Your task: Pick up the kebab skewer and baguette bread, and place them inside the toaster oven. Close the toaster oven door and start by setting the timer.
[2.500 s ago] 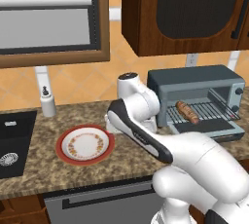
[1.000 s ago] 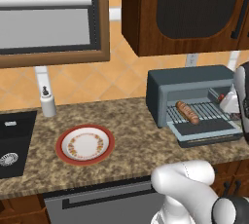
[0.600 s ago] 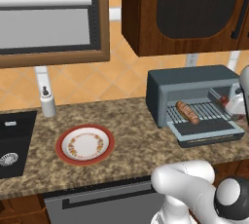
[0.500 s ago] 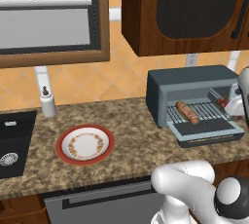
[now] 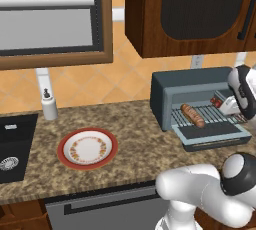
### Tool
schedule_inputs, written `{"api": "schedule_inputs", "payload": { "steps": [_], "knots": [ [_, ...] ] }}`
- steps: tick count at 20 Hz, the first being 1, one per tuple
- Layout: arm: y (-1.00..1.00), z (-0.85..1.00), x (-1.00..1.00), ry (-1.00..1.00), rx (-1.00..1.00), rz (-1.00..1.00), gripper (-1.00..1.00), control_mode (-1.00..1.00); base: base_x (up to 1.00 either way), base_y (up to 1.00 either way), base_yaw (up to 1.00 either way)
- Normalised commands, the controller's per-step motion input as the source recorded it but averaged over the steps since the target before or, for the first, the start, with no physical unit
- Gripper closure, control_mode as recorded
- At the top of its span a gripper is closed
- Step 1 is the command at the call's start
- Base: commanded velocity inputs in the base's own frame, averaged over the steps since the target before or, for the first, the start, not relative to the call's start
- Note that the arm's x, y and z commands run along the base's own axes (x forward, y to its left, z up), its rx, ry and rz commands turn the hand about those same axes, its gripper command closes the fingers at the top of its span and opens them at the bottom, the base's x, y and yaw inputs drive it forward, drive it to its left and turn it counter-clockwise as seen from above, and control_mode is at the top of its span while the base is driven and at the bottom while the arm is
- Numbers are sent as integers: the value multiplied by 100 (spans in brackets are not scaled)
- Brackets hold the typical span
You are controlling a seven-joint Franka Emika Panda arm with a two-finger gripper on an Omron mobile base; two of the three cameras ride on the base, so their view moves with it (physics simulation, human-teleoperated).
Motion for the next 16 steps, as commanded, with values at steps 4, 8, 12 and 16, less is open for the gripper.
{"api": "schedule_inputs", "payload": {
  "steps": [4,8,12,16],
  "knots": [
    [-26,-29,40,4,1,5,100,-100,0,0,0],
    [-13,-29,26,1,1,5,100,-100,0,0,0],
    [-8,-28,20,0,1,3,100,-100,0,0,0],
    [-4,-31,8,0,1,2,100,-100,0,0,0]
  ]
}}
